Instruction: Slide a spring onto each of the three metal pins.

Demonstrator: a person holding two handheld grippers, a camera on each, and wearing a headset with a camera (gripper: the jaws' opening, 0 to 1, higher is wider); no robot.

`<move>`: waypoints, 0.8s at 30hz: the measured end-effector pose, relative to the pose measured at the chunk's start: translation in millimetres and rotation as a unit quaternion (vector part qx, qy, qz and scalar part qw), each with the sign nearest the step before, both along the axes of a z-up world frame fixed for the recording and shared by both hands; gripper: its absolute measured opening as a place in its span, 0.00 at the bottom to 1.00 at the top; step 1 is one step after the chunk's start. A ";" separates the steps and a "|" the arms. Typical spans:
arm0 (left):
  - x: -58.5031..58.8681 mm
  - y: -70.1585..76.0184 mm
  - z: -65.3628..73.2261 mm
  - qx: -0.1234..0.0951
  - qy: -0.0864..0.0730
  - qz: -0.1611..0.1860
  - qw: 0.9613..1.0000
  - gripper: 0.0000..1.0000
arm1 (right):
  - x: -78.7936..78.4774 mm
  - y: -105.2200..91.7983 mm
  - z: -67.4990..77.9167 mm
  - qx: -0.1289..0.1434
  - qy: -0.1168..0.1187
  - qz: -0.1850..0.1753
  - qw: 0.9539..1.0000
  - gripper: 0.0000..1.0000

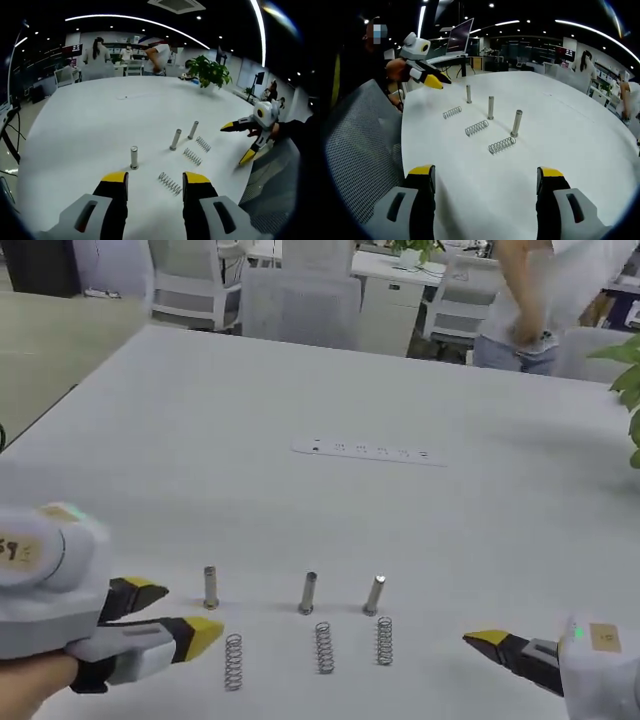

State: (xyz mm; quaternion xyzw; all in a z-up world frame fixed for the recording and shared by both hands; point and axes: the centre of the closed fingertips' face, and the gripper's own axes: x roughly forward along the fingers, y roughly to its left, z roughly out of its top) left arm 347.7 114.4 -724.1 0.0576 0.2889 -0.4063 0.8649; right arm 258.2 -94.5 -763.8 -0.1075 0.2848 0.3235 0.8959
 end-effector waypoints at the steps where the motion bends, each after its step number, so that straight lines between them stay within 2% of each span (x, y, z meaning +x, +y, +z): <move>1: -1.7 -0.2 -1.5 0.000 0.002 0.000 1.000 0.37 | 0.0 0.0 0.0 0.000 0.000 0.000 1.000 0.82; 5: -8.9 -3.4 -10.1 0.003 0.016 -0.006 1.000 0.36 | 0.1 -0.4 -0.2 0.001 0.000 -0.001 1.000 0.82; 6: -11.2 -4.9 -13.4 0.006 0.023 -0.013 1.000 0.35 | 0.1 0.0 -0.4 0.001 0.000 -0.001 1.000 0.82; 12: -19.6 -14.4 -27.3 0.027 0.039 -0.042 0.998 0.30 | 0.6 -0.9 -0.7 0.002 0.000 -0.001 1.000 0.82; 15: -24.1 -20.6 -32.3 0.034 0.043 -0.056 0.997 0.31 | 0.4 -0.9 -1.3 0.002 0.001 0.000 1.000 0.82; 20: -26.7 -30.6 -45.1 0.061 0.046 -0.077 0.994 0.34 | -0.1 -0.2 -1.0 0.002 0.002 0.000 1.000 0.82; 24: -24.1 -36.1 -49.7 0.074 0.040 -0.082 0.993 0.36 | -0.2 -0.4 -1.2 0.002 0.002 -0.001 1.000 0.82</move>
